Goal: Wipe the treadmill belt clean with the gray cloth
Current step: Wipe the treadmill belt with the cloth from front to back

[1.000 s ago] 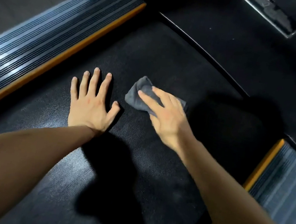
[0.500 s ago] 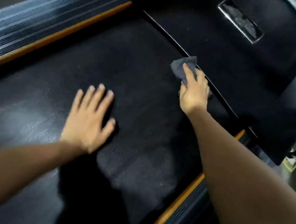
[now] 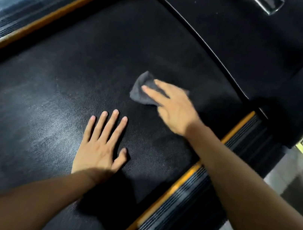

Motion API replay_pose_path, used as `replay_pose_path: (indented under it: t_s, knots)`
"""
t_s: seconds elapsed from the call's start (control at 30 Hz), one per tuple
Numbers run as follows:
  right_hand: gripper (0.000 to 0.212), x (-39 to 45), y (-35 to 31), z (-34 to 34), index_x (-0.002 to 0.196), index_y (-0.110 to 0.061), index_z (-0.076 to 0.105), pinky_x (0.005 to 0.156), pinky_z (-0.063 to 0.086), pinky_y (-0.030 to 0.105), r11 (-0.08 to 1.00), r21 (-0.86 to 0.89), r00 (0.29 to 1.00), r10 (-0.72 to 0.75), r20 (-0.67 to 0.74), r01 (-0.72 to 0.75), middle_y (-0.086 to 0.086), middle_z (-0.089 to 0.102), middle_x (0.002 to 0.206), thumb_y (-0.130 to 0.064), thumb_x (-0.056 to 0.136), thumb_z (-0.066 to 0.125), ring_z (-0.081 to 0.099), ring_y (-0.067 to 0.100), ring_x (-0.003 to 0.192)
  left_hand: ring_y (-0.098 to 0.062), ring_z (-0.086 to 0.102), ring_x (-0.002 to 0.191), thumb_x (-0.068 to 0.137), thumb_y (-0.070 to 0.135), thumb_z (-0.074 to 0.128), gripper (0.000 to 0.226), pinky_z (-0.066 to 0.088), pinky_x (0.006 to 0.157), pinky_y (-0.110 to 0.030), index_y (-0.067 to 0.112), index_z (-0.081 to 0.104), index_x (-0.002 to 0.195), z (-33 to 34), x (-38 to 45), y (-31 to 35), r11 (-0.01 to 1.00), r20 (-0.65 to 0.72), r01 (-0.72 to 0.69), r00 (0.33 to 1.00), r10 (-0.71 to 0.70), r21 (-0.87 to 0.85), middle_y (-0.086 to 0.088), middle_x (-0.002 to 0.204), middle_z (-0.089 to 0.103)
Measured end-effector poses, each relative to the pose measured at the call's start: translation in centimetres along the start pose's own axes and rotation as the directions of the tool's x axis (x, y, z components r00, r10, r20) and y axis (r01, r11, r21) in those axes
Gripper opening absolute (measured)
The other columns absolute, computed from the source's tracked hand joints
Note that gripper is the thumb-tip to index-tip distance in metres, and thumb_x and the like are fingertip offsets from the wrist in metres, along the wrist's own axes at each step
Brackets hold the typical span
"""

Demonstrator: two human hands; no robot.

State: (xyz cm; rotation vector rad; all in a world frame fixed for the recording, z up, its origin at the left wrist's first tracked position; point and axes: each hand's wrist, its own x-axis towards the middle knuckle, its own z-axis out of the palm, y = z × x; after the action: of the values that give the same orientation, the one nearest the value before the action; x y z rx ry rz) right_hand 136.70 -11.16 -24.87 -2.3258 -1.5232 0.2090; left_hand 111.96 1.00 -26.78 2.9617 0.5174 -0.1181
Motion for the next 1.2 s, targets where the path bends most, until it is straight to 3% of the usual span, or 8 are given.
replay_pose_path:
  t_s: [0.17, 0.47, 0.7, 0.83, 0.9, 1.0, 1.07, 1.2]
  knots:
    - [0.054, -1.2, 7.6, -3.2, 0.143, -0.017, 0.051, 0.105, 0.041, 0.052, 0.835, 0.004, 0.785, 0.519, -0.337, -0.55, 0.021, 0.049, 0.141, -0.021, 0.09, 0.045, 0.05, 0.04, 0.123, -0.032, 0.014, 0.157, 0.09, 0.052, 0.041, 0.081, 0.012, 0.126, -0.055, 0.021, 0.02, 0.162, -0.1, 0.0, 0.1, 1.0, -0.015, 0.007, 1.0, -0.008, -0.01, -0.007, 0.17, 0.016]
    - [0.063, -4.8, -0.6, -0.3, 0.147, -0.023, 0.047, 0.113, 0.033, 0.042, 0.987, -0.065, 0.987, 0.139, -0.074, -0.144, 0.017, 0.043, 0.149, -0.009, 0.086, 0.055, 0.043, 0.035, 0.134, -0.033, 0.016, 0.156, 0.089, 0.05, 0.043, 0.08, 0.012, 0.126, -0.054, 0.021, 0.024, 0.161, -0.1, -0.1, 0.2, 0.999, -0.035, 0.018, 0.999, -0.02, -0.037, -0.008, 0.169, 0.019]
    - [0.054, -4.4, 5.7, -3.8, 0.148, -0.024, 0.044, 0.098, 0.045, 0.049, 0.779, -0.256, 0.804, 0.47, -0.365, -0.572, 0.018, 0.054, 0.137, -0.021, 0.093, 0.047, 0.055, 0.037, 0.116, -0.033, 0.016, 0.156, 0.089, 0.052, 0.04, 0.08, 0.009, 0.127, -0.053, 0.021, 0.023, 0.161, -0.1, 0.0, 0.4, 0.999, -0.061, 0.015, 0.998, -0.018, -0.05, -0.008, 0.169, 0.019]
    - [0.056, -4.3, 0.7, -1.7, 0.142, -0.027, 0.052, 0.099, 0.042, 0.045, 0.739, -0.005, 0.699, 0.635, -0.33, -0.673, 0.014, 0.051, 0.139, -0.021, 0.086, 0.053, 0.051, 0.035, 0.116, -0.033, 0.014, 0.156, 0.09, 0.052, 0.04, 0.08, 0.008, 0.127, -0.053, 0.021, 0.022, 0.162, 0.0, -0.3, 0.4, 0.999, -0.065, 0.025, 0.997, -0.027, -0.039, -0.007, 0.17, 0.018]
    - [0.052, -5.6, -3.2, 0.7, 0.133, -0.023, 0.062, 0.102, 0.043, 0.05, 0.809, 0.156, 0.755, 0.586, -0.294, -0.567, 0.014, 0.056, 0.135, -0.025, 0.082, 0.053, 0.053, 0.034, 0.117, -0.033, 0.014, 0.156, 0.09, 0.051, 0.041, 0.08, 0.007, 0.127, -0.053, 0.021, 0.022, 0.162, -0.1, -0.2, 0.4, 0.999, -0.058, 0.021, 0.998, -0.024, -0.041, -0.008, 0.17, 0.018]
    - [0.063, -8.7, -5.9, 1.3, 0.134, -0.022, 0.061, 0.098, 0.042, 0.042, 0.983, -0.032, 0.974, 0.174, -0.147, -0.181, 0.015, 0.056, 0.138, -0.003, 0.074, 0.053, 0.053, 0.033, 0.118, -0.034, 0.016, 0.156, 0.089, 0.05, 0.043, 0.081, 0.008, 0.127, -0.053, 0.02, 0.024, 0.161, -0.2, -0.1, 0.4, 0.999, -0.068, 0.02, 0.997, -0.022, -0.032, -0.009, 0.169, 0.019]
    - [0.065, -8.5, -2.2, -0.9, 0.135, -0.02, 0.06, 0.105, 0.041, 0.041, 0.993, -0.084, 0.991, 0.076, -0.111, -0.085, 0.018, 0.054, 0.14, 0.004, 0.075, 0.054, 0.054, 0.034, 0.122, -0.033, 0.016, 0.156, 0.089, 0.051, 0.042, 0.081, 0.008, 0.127, -0.053, 0.02, 0.024, 0.161, -0.2, -0.3, 0.4, 0.999, -0.07, 0.019, 0.997, -0.022, -0.04, -0.008, 0.169, 0.019]
    - [0.059, -7.5, 7.0, -5.6, 0.142, -0.021, 0.053, 0.1, 0.045, 0.047, 0.807, -0.114, 0.799, 0.536, -0.273, -0.58, 0.022, 0.053, 0.134, 0.003, 0.088, 0.053, 0.054, 0.041, 0.114, -0.033, 0.014, 0.156, 0.09, 0.052, 0.039, 0.08, 0.008, 0.127, -0.053, 0.021, 0.022, 0.162, -0.2, -0.1, 0.4, 0.999, -0.066, 0.023, 0.997, -0.026, -0.046, -0.008, 0.17, 0.018]
